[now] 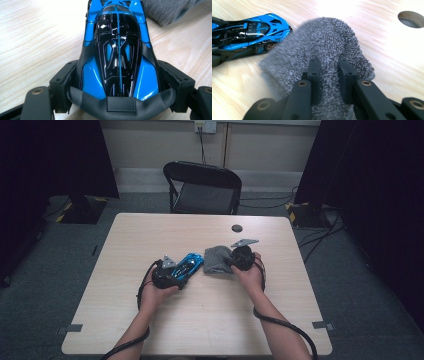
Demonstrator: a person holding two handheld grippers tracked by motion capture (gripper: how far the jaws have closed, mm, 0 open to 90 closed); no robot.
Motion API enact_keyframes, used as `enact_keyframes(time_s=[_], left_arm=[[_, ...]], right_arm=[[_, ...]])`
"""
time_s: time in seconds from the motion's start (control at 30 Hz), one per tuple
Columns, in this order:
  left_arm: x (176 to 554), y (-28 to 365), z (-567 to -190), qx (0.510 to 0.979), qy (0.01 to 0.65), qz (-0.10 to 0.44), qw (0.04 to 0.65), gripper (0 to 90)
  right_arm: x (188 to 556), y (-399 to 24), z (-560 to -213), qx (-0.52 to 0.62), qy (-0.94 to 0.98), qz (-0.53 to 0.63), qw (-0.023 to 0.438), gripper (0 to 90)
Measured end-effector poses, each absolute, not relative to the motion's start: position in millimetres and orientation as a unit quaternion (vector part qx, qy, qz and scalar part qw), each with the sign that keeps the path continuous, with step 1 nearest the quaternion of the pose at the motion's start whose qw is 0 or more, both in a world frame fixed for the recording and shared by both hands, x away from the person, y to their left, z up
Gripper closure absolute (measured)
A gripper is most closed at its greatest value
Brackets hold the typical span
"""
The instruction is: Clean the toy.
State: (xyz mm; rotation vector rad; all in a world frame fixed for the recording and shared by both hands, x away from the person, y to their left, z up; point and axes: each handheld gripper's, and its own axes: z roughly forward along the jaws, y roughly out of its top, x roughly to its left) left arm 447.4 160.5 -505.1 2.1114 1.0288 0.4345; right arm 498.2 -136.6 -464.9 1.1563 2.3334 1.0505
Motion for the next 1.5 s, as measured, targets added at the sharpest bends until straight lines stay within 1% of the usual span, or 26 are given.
enact_keyframes(time_s=[0.33,0.53,0.57,0.63,0.67,0.7,0.73,0.77,0.8,0.83,0.9,1.07,1.1,1.13,1.17,1.2,1.3,1.33,1.43,1.47,1.5], left_arm=[[447.0,160.3,-504.9,0.821,0.403,0.169,0.367,24.2],[447.0,160.9,-504.9,0.821,0.404,0.166,0.368,23.7],[446.8,161.1,-505.0,0.819,0.408,0.166,0.369,22.4],[447.0,161.8,-505.0,0.817,0.411,0.165,0.369,22.1],[447.3,162.4,-504.9,0.817,0.412,0.166,0.367,20.3],[447.0,162.9,-505.1,0.815,0.416,0.162,0.370,19.1],[446.9,163.2,-505.2,0.811,0.419,0.160,0.374,19.1],[446.6,163.6,-505.2,0.811,0.420,0.159,0.376,19.1],[446.4,164.2,-505.1,0.813,0.417,0.157,0.376,19.1],[446.0,164.9,-504.5,0.813,0.418,0.155,0.375,19.1],[445.1,165.9,-502.1,0.814,0.415,0.157,0.375,18.2],[443.0,168.5,-494.0,0.808,0.417,0.155,0.387,17.3],[443.0,168.5,-494.0,0.808,0.417,0.155,0.387,17.4],[442.5,169.4,-491.6,0.805,0.418,0.156,0.391,17.4],[442.0,171.0,-487.9,0.804,0.418,0.159,0.392,16.9],[442.0,171.0,-487.9,0.804,0.418,0.159,0.392,16.5],[441.9,175.4,-478.2,0.796,0.424,0.159,0.401,16.0],[441.9,175.4,-478.2,0.796,0.424,0.159,0.401,15.7],[444.0,176.6,-469.7,0.799,0.421,0.143,0.406,16.2],[444.9,176.5,-466.1,0.803,0.414,0.147,0.403,17.3],[445.9,175.7,-462.3,0.807,0.405,0.151,0.402,21.3]], right_arm=[[480.2,-153.3,-468.6,0.406,0.817,0.377,0.159,72.5],[477.3,-157.6,-470.2,0.409,0.816,0.378,0.156,70.4],[476.4,-158.9,-470.2,0.409,0.815,0.378,0.158,68.6],[476.2,-159.3,-470.1,0.409,0.816,0.376,0.160,67.8],[476.0,-160.1,-470.0,0.409,0.816,0.374,0.161,66.7],[475.7,-161.7,-469.6,0.411,0.815,0.374,0.162,62.4],[475.7,-161.7,-469.6,0.411,0.815,0.374,0.162,62.4],[475.2,-162.5,-469.1,0.413,0.815,0.372,0.166,56.7],[475.2,-162.5,-469.1,0.413,0.815,0.372,0.166,56.7],[475.0,-162.6,-468.9,0.412,0.815,0.371,0.169,53.4],[474.3,-163.3,-467.4,0.416,0.811,0.374,0.172,43.4],[474.0,-162.2,-464.5,0.408,0.816,0.371,0.170,32.7],[474.0,-162.2,-464.5,0.408,0.816,0.371,0.170,32.7],[474.0,-162.0,-463.9,0.405,0.817,0.373,0.169,30.9],[474.3,-161.5,-463.2,0.402,0.819,0.377,0.159,27.6],[474.3,-161.5,-463.2,0.402,0.819,0.377,0.159,27.6],[473.6,-160.9,-461.2,0.393,0.820,0.387,0.149,21.8],[473.6,-160.9,-461.2,0.393,0.820,0.387,0.149,21.8],[473.9,-161.7,-460.2,0.386,0.819,0.403,0.133,17.0],[474.1,-161.9,-460.3,0.383,0.819,0.406,0.131,15.7],[474.4,-162.1,-460.2,0.376,0.824,0.405,0.129,14.9]])
